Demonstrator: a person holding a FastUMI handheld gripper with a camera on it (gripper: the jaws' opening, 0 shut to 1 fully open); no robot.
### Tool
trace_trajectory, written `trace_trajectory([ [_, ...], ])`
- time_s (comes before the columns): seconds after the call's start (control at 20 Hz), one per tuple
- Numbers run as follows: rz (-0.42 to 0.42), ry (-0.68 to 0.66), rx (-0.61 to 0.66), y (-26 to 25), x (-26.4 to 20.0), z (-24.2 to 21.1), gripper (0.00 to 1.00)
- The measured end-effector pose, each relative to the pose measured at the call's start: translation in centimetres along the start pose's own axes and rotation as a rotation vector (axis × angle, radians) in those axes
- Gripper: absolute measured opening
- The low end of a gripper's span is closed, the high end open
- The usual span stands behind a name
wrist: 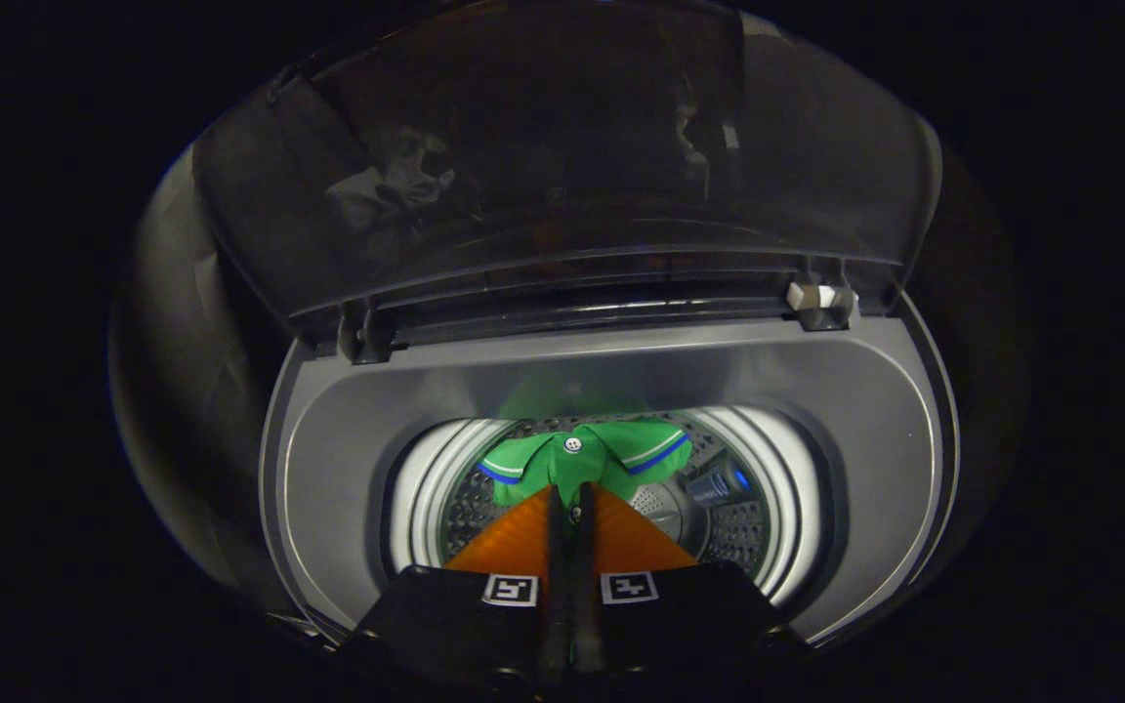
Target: Put the clothes into the washing machine and then close the washing machine lid.
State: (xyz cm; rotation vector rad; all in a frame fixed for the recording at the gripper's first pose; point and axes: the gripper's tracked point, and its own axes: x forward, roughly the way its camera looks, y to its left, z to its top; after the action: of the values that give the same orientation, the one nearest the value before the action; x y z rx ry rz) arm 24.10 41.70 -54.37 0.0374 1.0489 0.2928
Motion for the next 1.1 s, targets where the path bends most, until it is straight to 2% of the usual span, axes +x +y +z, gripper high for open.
trace_trajectory([
  [0.25, -0.015, 0.009, 0.006, -0.5, -0.2, 0.0, 0.11],
  [0.3, -0.012, 0.000, 0.006, -0.5, -0.1, 0.1, 0.22],
  [0.35, -0.026, -0.008, 0.000, -0.8, -0.4, 0.2, 0.21],
  [0.5, -0.044, -0.007, -0.029, -1.2, -0.8, 0.4, 0.62],
  [0.7, -0.056, -0.019, -0.035, -1.2, -1.4, 0.5, 1.00],
  [1.1, -0.050, -0.054, -0.017, -1.5, -5.1, 0.8, 0.99],
])
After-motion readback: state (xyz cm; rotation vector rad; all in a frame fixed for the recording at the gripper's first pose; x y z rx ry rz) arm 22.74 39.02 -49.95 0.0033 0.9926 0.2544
